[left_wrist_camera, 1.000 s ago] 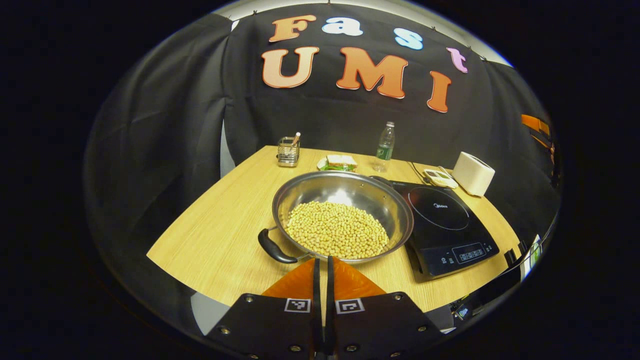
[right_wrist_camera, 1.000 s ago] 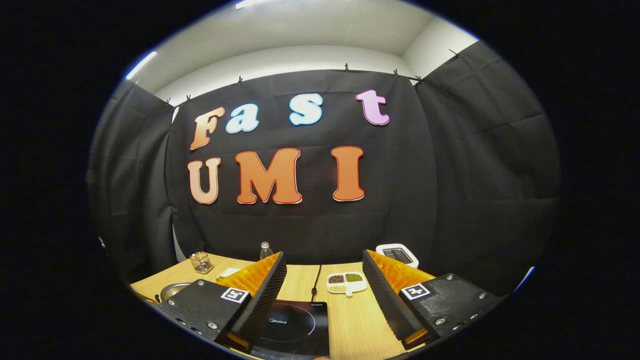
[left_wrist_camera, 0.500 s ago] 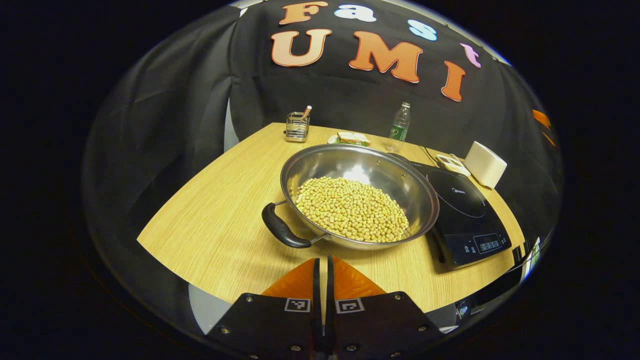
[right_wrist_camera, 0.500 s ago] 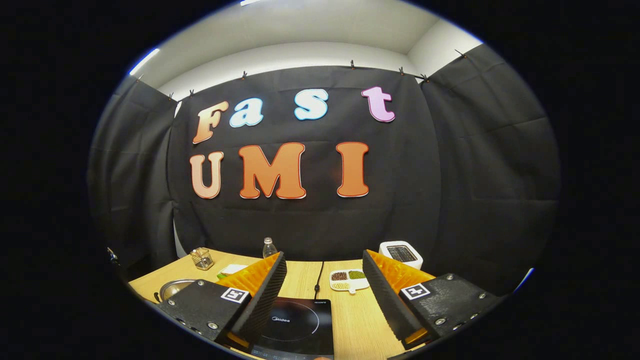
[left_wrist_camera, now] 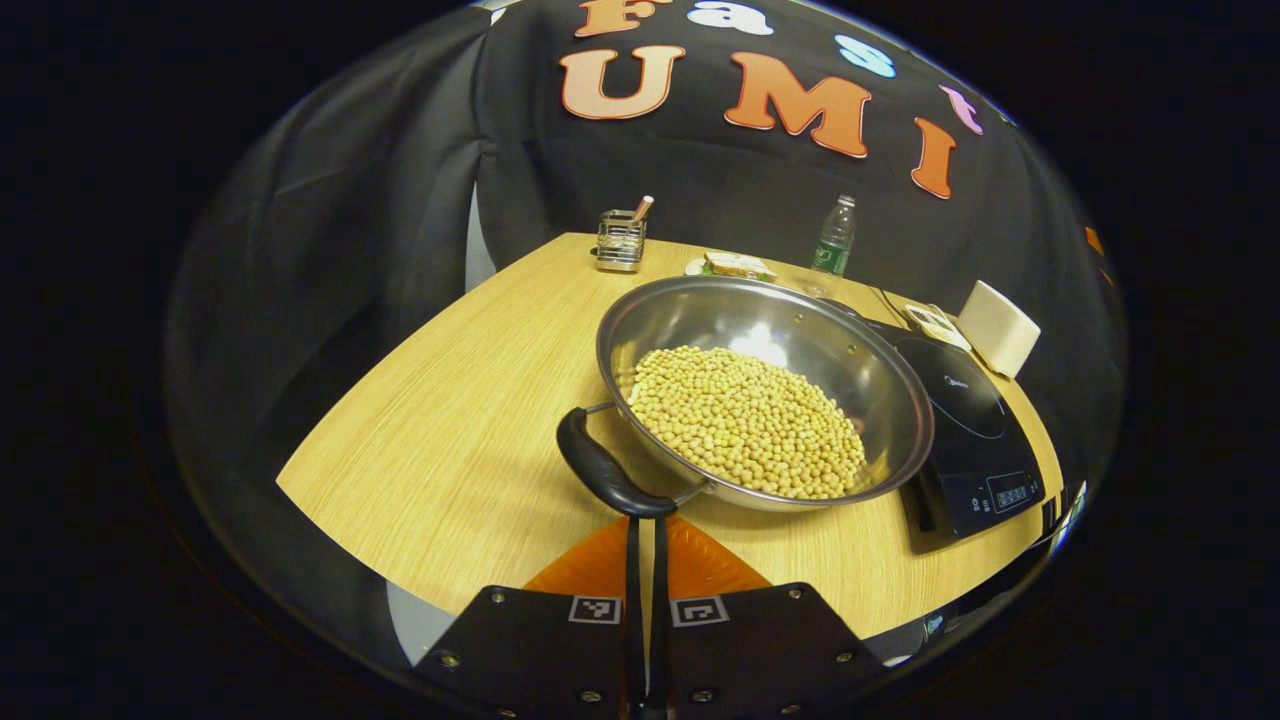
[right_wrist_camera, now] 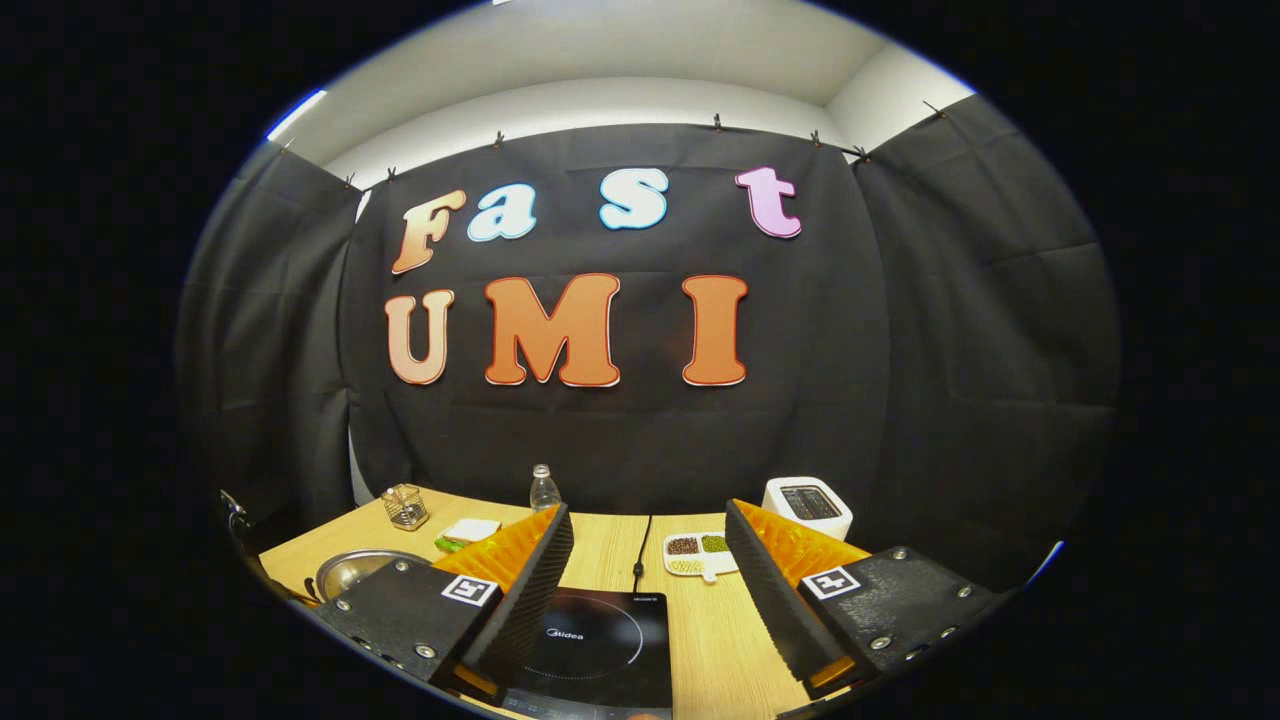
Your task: First push the handle of the pot to place it horizontally, then grasp the pot with both hands and set it on the induction cooktop.
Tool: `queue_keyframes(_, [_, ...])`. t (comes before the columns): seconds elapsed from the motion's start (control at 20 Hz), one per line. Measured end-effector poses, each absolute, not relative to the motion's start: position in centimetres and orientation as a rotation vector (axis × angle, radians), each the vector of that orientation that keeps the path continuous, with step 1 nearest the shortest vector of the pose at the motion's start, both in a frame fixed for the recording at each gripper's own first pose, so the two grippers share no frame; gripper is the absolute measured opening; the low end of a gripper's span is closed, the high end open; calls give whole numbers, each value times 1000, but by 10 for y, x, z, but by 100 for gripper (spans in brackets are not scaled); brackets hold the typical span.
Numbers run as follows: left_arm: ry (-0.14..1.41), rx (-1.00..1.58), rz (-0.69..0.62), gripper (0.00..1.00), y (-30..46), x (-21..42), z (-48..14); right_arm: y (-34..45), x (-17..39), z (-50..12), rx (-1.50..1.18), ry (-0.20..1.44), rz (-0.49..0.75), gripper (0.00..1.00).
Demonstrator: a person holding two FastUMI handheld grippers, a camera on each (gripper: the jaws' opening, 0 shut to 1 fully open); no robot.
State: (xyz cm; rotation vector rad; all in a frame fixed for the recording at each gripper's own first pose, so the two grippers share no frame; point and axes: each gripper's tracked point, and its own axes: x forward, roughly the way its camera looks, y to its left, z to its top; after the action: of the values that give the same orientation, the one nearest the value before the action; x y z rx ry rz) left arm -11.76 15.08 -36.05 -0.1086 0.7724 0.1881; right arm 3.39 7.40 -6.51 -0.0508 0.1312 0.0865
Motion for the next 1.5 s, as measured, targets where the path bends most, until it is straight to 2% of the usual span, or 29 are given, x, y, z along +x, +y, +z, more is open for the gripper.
queue_keyframes(0.4, [770, -119, 220, 3, 165, -118, -360, 74, 35, -66, -41, 133, 85, 95])
queue_keyframes(0.7, [775, -97, 196, 2, 161, -113, -360, 76, 37, -69, -36, 142, 86, 95])
queue_keyframes(0.75, [775, -102, 202, 5, 165, -111, -360, 76, 37, -70, -36, 143, 86, 95])
queue_keyframes(0.85, [773, -115, 212, 2, 170, -110, -359, 76, 38, -72, -40, 146, 85, 95])
queue_keyframes(0.95, [769, -112, 225, 5, 177, -107, -360, 76, 37, -72, -43, 147, 84, 95])
queue_keyframes(1.0, [766, -103, 229, 2, 181, -103, -361, 76, 37, -72, -42, 147, 83, 95])
queue_keyframes(1.5, [763, -75, 242, 2, 202, -94, -360, 73, 38, -78, -43, 158, 67, 95])
